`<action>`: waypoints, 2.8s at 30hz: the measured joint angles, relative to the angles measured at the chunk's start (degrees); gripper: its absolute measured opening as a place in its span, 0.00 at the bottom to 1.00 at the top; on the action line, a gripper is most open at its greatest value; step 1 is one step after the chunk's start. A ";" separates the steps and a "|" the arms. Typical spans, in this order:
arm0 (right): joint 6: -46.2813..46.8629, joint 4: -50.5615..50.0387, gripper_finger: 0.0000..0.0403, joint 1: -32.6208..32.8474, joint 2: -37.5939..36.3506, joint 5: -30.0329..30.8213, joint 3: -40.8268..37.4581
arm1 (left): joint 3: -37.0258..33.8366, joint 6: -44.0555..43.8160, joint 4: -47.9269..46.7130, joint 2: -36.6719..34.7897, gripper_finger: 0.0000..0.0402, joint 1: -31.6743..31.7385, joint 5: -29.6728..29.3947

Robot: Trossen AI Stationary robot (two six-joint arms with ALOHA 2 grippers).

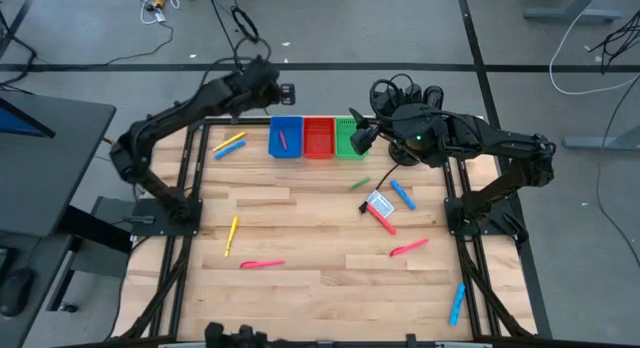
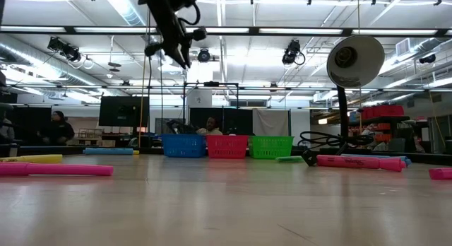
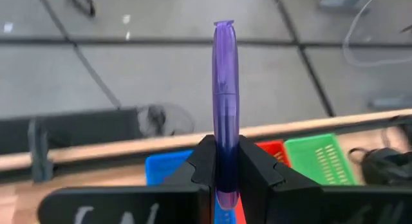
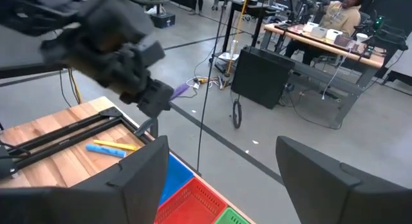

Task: Pick & Place Markers
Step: Put the violet pen into the blue bin

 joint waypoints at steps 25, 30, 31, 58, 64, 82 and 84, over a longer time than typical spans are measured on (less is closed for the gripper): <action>-2.58 2.72 0.72 0.00 0.00 -0.04 0.00 | 27.25 -4.93 -30.52 21.58 0.10 5.53 13.96; -2.58 2.72 0.72 0.00 0.00 -0.04 0.00 | 27.25 -4.95 -31.23 21.58 0.10 4.97 13.81; -2.58 2.72 0.72 0.00 0.00 -0.04 0.00 | 27.25 -4.93 -31.25 21.60 0.10 4.60 13.09; -4.69 2.83 0.72 0.00 0.00 -0.04 0.00 | 27.18 -2.94 -31.95 31.36 0.10 -2.27 5.19; -4.72 2.48 0.72 0.02 0.02 -0.04 0.00 | 27.18 -1.96 -30.68 31.55 0.10 -2.63 5.59; -6.19 2.35 0.72 0.02 0.04 -0.02 0.00 | 14.64 -2.88 -22.17 30.93 0.10 -3.72 10.61; -6.30 2.29 0.72 0.01 0.04 -0.02 0.00 | 13.38 -3.46 -22.02 30.93 0.10 -3.45 10.72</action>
